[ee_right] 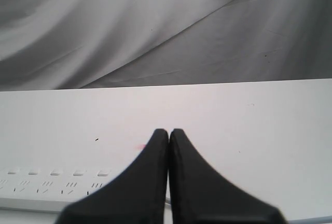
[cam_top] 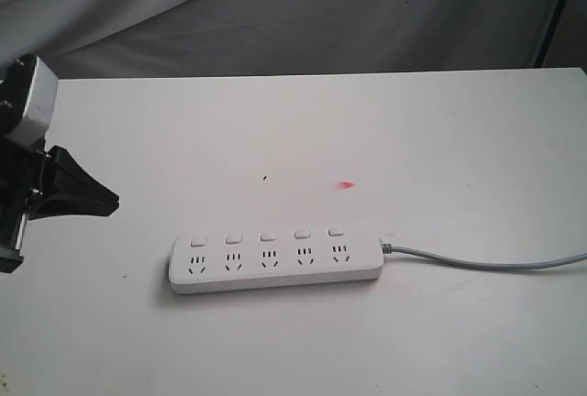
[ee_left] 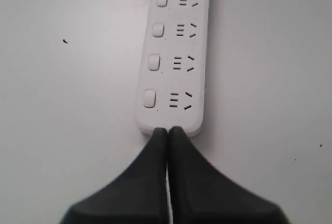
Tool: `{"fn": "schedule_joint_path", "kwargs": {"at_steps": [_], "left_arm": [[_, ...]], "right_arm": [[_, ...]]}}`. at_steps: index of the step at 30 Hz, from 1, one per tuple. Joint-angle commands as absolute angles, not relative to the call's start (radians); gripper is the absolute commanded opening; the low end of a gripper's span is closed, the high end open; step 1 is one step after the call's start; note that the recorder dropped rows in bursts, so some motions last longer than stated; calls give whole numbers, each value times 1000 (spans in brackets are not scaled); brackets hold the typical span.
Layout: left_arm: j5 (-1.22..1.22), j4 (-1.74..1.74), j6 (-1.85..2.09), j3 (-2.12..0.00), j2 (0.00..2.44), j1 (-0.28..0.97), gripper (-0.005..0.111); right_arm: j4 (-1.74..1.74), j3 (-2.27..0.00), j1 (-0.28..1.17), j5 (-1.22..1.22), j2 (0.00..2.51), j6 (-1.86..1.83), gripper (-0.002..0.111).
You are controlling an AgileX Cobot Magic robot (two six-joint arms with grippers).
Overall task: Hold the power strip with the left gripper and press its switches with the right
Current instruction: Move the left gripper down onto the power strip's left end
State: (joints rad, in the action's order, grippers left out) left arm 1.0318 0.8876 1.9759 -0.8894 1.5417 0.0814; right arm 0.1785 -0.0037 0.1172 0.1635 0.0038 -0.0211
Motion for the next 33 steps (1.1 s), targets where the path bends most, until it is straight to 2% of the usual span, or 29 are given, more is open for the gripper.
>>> {"fn": "schedule_joint_path", "kwargs": {"at_steps": [1, 4, 7, 15, 18, 33], "left_arm": [[984, 909, 2001, -896, 1588, 98, 0], [925, 909, 1997, -896, 1595, 124, 4], [875, 909, 1997, -896, 1595, 143, 13], [883, 911, 1991, -896, 1595, 143, 60], [917, 911, 1991, -896, 1595, 143, 71], [921, 963, 1992, -896, 1605, 143, 81]], "right_arm": [[174, 0, 118, 168, 0, -20, 0], [174, 0, 118, 168, 0, -20, 0], [174, 0, 118, 168, 0, -20, 0], [174, 0, 118, 168, 0, -20, 0], [174, 0, 118, 168, 0, -20, 0], [174, 0, 118, 168, 0, -20, 0]]}}
